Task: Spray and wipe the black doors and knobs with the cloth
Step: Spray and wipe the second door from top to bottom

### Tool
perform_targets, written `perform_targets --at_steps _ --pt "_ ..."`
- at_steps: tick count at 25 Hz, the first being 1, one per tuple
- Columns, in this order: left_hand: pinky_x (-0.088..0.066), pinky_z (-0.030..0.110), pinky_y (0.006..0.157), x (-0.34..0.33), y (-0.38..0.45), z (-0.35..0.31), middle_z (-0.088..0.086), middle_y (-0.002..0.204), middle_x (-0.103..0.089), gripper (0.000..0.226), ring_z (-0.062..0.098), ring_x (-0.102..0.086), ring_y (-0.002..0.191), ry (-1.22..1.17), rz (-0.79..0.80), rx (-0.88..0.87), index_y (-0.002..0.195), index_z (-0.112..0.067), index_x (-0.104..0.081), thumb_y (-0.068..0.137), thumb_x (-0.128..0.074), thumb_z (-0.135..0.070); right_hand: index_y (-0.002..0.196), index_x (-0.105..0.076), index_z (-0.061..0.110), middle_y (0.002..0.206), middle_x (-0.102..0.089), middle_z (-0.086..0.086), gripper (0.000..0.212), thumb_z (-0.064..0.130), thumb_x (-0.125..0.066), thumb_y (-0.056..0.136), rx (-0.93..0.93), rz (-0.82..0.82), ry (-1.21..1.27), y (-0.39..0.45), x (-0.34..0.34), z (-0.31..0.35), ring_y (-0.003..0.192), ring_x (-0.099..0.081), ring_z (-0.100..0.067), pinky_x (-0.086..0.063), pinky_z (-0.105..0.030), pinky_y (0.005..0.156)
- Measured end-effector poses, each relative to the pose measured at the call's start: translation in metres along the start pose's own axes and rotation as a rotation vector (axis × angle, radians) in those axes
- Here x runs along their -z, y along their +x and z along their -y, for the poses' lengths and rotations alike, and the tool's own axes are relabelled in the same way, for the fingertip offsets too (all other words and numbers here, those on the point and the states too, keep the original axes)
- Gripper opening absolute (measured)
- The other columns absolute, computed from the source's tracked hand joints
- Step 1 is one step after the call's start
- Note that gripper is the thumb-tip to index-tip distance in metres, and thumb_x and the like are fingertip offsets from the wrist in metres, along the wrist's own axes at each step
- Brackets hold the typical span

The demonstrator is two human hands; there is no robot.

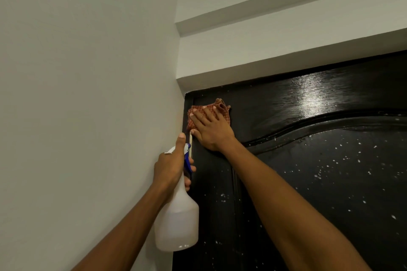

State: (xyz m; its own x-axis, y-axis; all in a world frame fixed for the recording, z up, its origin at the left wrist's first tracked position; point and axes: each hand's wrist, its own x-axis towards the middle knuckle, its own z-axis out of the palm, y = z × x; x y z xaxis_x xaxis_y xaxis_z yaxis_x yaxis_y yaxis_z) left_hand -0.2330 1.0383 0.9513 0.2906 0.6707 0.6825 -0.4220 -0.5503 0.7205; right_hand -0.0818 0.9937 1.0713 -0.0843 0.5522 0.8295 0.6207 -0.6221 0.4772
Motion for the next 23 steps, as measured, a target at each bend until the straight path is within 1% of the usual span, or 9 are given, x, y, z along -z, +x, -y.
perform_targets --at_steps 5,8,11,13,16,17,18,20,23 --pt "-0.050 0.026 0.042 0.006 -0.045 0.036 0.019 0.088 -0.074 0.073 0.025 -0.063 0.052 0.011 0.066 0.125 0.104 -0.006 -0.068 0.093 -0.036 -0.071 0.164 0.011 0.024 0.168 0.022 -0.002 0.067 0.056 -0.010 0.109 -0.080 0.054 0.107 -0.076 -0.016 0.041 0.152 0.026 -0.026 0.023 -0.049 0.117" --pt "-0.050 0.025 0.041 0.016 -0.052 0.022 0.020 0.090 -0.073 0.069 0.025 -0.062 0.051 -0.008 0.071 0.100 0.104 -0.009 -0.066 0.094 -0.036 -0.069 0.163 0.009 0.031 0.167 0.022 0.004 0.066 0.060 -0.007 0.106 0.106 0.112 0.057 -0.101 -0.019 0.026 0.154 0.024 -0.024 0.020 -0.049 0.121" --pt "-0.052 0.026 0.042 0.028 -0.047 0.003 0.019 0.089 -0.073 0.063 0.029 -0.066 0.062 -0.013 0.066 0.016 0.104 -0.012 -0.064 0.095 -0.037 -0.067 0.161 0.011 0.041 0.165 0.021 0.011 0.060 0.060 -0.009 0.107 0.262 0.143 -0.013 -0.104 -0.006 -0.017 0.153 0.024 -0.020 0.012 -0.048 0.126" --pt "-0.051 0.026 0.042 0.031 -0.046 -0.002 0.020 0.089 -0.072 0.061 0.032 -0.066 0.065 -0.002 0.069 -0.003 0.100 -0.013 -0.064 0.094 -0.037 -0.067 0.162 0.009 0.038 0.170 0.015 0.006 0.060 0.058 -0.009 0.109 0.115 0.046 -0.057 -0.096 0.002 -0.044 0.157 0.018 -0.024 0.008 -0.049 0.125" --pt "-0.050 0.024 0.041 0.029 -0.046 0.001 0.020 0.088 -0.072 0.061 0.027 -0.062 0.057 -0.008 0.083 0.021 0.096 -0.011 -0.064 0.095 -0.038 -0.066 0.166 -0.006 0.024 0.174 -0.001 -0.007 0.067 0.052 -0.009 0.104 -0.451 -0.220 0.058 -0.080 0.006 -0.057 0.159 0.003 -0.034 0.008 -0.051 0.126" --pt "-0.050 0.024 0.040 0.027 -0.047 0.004 0.019 0.088 -0.072 0.063 0.024 -0.061 0.053 -0.011 0.089 0.034 0.097 -0.010 -0.064 0.095 -0.037 -0.066 0.166 -0.008 0.019 0.174 -0.003 -0.011 0.070 0.049 -0.011 0.103 -0.605 -0.268 0.122 -0.073 0.007 -0.052 0.159 0.001 -0.038 0.010 -0.053 0.125" --pt "-0.050 0.024 0.040 0.025 -0.048 0.008 0.019 0.088 -0.072 0.065 0.022 -0.060 0.049 -0.010 0.092 0.046 0.097 -0.008 -0.065 0.094 -0.037 -0.067 0.166 -0.007 0.016 0.173 -0.002 -0.014 0.069 0.047 -0.013 0.104 -0.679 -0.278 0.171 -0.069 0.007 -0.042 0.158 0.001 -0.040 0.012 -0.055 0.124" --pt "-0.050 0.025 0.041 0.020 -0.051 0.016 0.019 0.088 -0.073 0.071 0.021 -0.058 0.044 -0.004 0.091 0.054 0.096 -0.005 -0.066 0.093 -0.037 -0.069 0.166 0.001 0.016 0.172 0.006 -0.016 0.067 0.047 -0.017 0.108 -0.559 -0.216 0.168 -0.070 -0.006 -0.014 0.158 0.008 -0.042 0.013 -0.057 0.124" --pt "-0.050 0.025 0.040 0.019 -0.057 0.025 0.019 0.085 -0.074 0.072 0.021 -0.059 0.043 0.006 0.075 0.063 0.097 -0.004 -0.067 0.093 -0.036 -0.070 0.164 0.011 0.026 0.171 0.018 -0.008 0.067 0.054 -0.015 0.109 -0.103 -0.031 0.059 -0.106 -0.032 0.017 0.155 0.022 -0.034 0.013 -0.057 0.125"
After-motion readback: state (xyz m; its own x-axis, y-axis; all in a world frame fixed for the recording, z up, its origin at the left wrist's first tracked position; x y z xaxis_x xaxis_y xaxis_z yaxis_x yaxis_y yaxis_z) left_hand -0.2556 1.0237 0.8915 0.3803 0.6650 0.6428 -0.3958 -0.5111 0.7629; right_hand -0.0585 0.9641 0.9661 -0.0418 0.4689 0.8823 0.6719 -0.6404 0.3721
